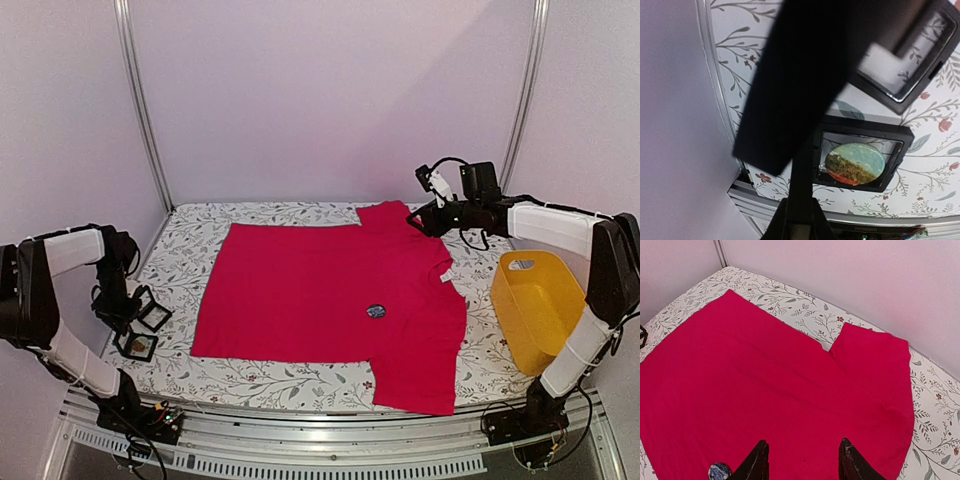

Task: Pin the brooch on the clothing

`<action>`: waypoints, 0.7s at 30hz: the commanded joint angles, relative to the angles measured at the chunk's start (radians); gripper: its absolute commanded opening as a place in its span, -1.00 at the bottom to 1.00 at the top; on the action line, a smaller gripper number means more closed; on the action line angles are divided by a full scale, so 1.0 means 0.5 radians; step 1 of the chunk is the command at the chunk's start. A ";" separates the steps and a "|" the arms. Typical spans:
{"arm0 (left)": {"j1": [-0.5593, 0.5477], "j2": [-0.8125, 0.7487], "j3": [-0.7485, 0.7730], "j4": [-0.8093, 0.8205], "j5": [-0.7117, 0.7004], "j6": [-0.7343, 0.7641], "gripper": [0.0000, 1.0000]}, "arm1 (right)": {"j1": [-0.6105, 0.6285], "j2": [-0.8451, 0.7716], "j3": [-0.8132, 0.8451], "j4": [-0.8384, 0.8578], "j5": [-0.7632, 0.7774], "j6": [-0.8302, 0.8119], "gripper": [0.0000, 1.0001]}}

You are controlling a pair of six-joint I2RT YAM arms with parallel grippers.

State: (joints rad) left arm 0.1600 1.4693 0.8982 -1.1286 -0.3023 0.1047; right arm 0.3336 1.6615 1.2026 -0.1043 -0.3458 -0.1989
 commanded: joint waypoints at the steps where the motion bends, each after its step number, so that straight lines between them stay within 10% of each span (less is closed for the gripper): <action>1: -0.025 -0.038 -0.029 0.012 0.056 -0.003 -0.83 | -0.002 -0.056 -0.015 0.003 0.024 -0.015 -0.08; 21: -0.262 -0.173 -0.091 -0.025 0.283 0.046 -1.00 | 0.000 -0.036 -0.004 -0.002 0.014 -0.013 -0.07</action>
State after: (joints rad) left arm 0.0650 1.3861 0.8562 -1.1389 -0.1986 0.1104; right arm 0.3336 1.6615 1.2026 -0.1043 -0.3458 -0.2001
